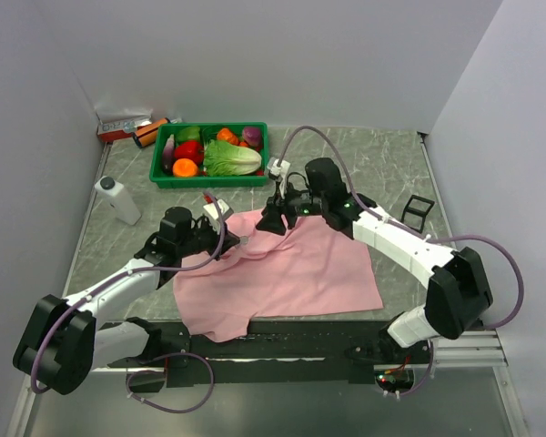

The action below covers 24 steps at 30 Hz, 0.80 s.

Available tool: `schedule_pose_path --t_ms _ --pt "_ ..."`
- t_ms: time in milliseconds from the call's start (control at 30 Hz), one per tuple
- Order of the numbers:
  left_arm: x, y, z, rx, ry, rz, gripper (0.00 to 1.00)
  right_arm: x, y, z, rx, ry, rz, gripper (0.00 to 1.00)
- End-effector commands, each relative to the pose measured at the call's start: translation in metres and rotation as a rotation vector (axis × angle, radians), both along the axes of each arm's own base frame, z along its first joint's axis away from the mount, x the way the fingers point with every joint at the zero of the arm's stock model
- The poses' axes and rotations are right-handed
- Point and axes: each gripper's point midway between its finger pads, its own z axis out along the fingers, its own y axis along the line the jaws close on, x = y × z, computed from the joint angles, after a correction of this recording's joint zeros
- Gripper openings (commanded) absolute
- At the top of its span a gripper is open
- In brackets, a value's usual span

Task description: Remove the brooch from the garment

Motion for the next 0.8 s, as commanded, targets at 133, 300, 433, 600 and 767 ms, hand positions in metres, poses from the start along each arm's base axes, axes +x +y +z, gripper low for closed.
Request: schedule_pose_path --t_ms 133,300,433,600,767 --pt "0.011 -0.004 0.024 0.007 -0.084 -0.023 0.01 0.004 0.000 -0.050 -0.100 -0.117 0.045 0.57" --pt "0.014 -0.003 0.031 -0.008 -0.075 -0.007 0.01 0.014 0.011 -0.071 -0.112 -0.156 0.062 0.57" --pt "0.012 -0.004 0.034 -0.101 0.024 0.012 0.01 0.016 0.025 -0.078 -0.089 -0.138 0.109 0.59" --pt "0.008 -0.008 0.028 -0.213 0.129 0.045 0.01 0.011 0.034 -0.078 -0.058 -0.107 0.134 0.57" --pt "0.009 -0.003 0.020 -0.298 0.234 0.075 0.01 0.005 0.037 -0.072 0.001 -0.026 0.158 0.53"
